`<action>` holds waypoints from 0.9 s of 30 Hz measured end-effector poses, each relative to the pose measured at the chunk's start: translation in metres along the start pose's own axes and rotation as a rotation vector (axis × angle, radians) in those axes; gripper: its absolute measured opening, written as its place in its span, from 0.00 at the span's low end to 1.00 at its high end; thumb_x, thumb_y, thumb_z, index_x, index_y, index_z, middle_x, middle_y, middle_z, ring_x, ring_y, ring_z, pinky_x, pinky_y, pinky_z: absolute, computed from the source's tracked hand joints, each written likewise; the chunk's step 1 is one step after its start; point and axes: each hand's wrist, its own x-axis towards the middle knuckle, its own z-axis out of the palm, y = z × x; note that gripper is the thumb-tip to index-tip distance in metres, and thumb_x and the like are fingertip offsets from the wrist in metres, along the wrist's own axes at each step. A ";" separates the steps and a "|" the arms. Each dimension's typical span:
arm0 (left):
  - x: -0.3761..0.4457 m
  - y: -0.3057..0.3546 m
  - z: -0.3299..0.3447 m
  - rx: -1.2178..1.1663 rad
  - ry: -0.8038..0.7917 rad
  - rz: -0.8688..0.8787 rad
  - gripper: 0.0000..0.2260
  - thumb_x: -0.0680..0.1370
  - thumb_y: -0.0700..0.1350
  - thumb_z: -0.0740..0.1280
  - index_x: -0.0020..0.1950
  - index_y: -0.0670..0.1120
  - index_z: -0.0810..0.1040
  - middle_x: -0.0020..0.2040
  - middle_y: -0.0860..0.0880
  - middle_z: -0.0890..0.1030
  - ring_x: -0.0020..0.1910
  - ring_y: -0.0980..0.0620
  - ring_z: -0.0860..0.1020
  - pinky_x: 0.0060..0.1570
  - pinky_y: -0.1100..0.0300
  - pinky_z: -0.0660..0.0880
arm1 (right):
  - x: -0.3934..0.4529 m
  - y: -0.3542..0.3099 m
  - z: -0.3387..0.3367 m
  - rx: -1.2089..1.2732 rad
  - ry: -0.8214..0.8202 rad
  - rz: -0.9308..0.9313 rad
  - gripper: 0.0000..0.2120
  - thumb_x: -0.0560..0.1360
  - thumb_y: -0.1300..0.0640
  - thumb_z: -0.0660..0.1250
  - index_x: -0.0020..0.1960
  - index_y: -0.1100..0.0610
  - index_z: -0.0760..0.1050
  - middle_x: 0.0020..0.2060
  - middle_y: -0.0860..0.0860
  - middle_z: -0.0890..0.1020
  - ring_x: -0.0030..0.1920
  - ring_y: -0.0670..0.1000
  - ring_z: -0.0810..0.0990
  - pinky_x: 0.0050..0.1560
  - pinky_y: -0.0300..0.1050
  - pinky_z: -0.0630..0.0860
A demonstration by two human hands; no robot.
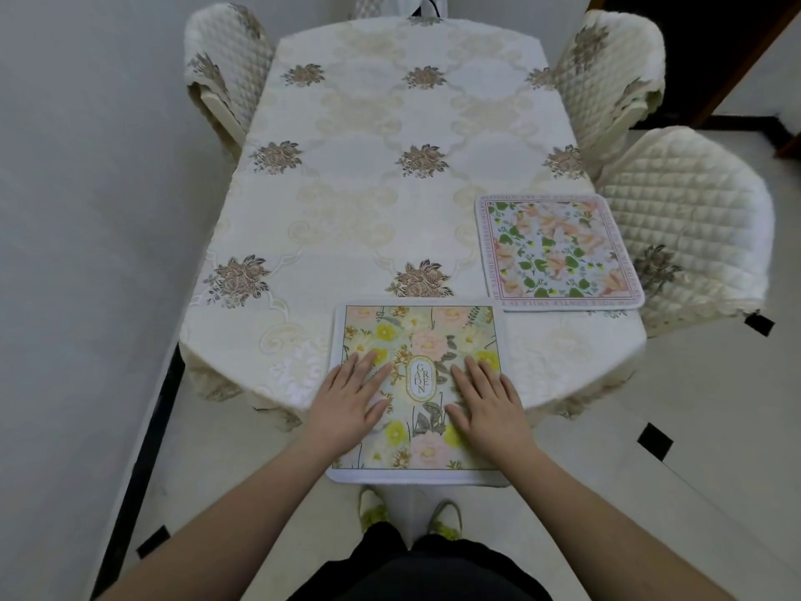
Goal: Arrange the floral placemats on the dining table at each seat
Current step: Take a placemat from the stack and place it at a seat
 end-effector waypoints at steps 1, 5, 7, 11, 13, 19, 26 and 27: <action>0.000 -0.001 0.000 0.005 0.008 -0.004 0.26 0.84 0.62 0.44 0.80 0.56 0.58 0.79 0.49 0.63 0.77 0.44 0.64 0.72 0.52 0.52 | -0.001 0.004 -0.001 0.003 -0.004 0.003 0.33 0.78 0.33 0.43 0.79 0.46 0.56 0.78 0.49 0.57 0.78 0.53 0.56 0.73 0.49 0.44; -0.005 -0.014 0.002 0.003 0.047 -0.005 0.26 0.84 0.63 0.41 0.79 0.56 0.60 0.79 0.48 0.64 0.76 0.43 0.66 0.73 0.48 0.61 | -0.005 0.019 -0.007 -0.008 -0.007 0.010 0.35 0.77 0.31 0.41 0.79 0.46 0.54 0.79 0.50 0.56 0.79 0.53 0.54 0.75 0.51 0.47; -0.009 -0.018 0.000 -0.034 0.038 -0.048 0.27 0.83 0.64 0.42 0.78 0.57 0.61 0.79 0.47 0.64 0.76 0.43 0.65 0.70 0.44 0.69 | -0.006 0.024 -0.010 -0.008 -0.009 0.028 0.38 0.75 0.29 0.37 0.80 0.44 0.49 0.80 0.52 0.49 0.79 0.54 0.47 0.76 0.53 0.45; -0.011 -0.010 -0.002 -0.170 0.006 -0.166 0.28 0.79 0.66 0.47 0.78 0.61 0.62 0.81 0.45 0.58 0.79 0.42 0.57 0.67 0.42 0.69 | -0.010 0.028 -0.013 -0.010 -0.013 0.074 0.45 0.69 0.25 0.26 0.80 0.45 0.48 0.79 0.59 0.45 0.79 0.61 0.45 0.76 0.56 0.48; -0.013 -0.008 0.000 -0.219 0.029 -0.191 0.29 0.78 0.67 0.46 0.78 0.62 0.61 0.82 0.45 0.55 0.80 0.43 0.54 0.66 0.41 0.70 | -0.008 0.027 -0.013 0.003 -0.021 0.086 0.47 0.69 0.25 0.26 0.80 0.46 0.50 0.79 0.61 0.47 0.79 0.62 0.48 0.76 0.57 0.50; -0.016 -0.005 -0.007 -0.317 0.028 -0.269 0.36 0.72 0.73 0.42 0.78 0.64 0.59 0.82 0.42 0.43 0.81 0.41 0.46 0.75 0.45 0.57 | -0.007 0.025 -0.020 -0.011 -0.014 0.101 0.49 0.67 0.24 0.25 0.80 0.45 0.51 0.78 0.63 0.50 0.78 0.62 0.50 0.76 0.56 0.48; -0.013 0.004 -0.010 -0.392 -0.014 -0.334 0.25 0.83 0.57 0.61 0.79 0.63 0.58 0.82 0.40 0.42 0.81 0.41 0.44 0.77 0.49 0.50 | -0.008 0.020 -0.023 -0.013 -0.067 0.144 0.41 0.72 0.26 0.37 0.80 0.45 0.48 0.79 0.62 0.47 0.78 0.60 0.48 0.76 0.54 0.45; -0.012 0.005 -0.011 -0.399 -0.011 -0.344 0.25 0.83 0.57 0.61 0.79 0.62 0.58 0.82 0.40 0.42 0.81 0.41 0.44 0.77 0.49 0.49 | -0.008 0.019 -0.023 -0.003 -0.072 0.148 0.38 0.75 0.27 0.43 0.80 0.45 0.48 0.79 0.61 0.46 0.79 0.60 0.48 0.77 0.54 0.46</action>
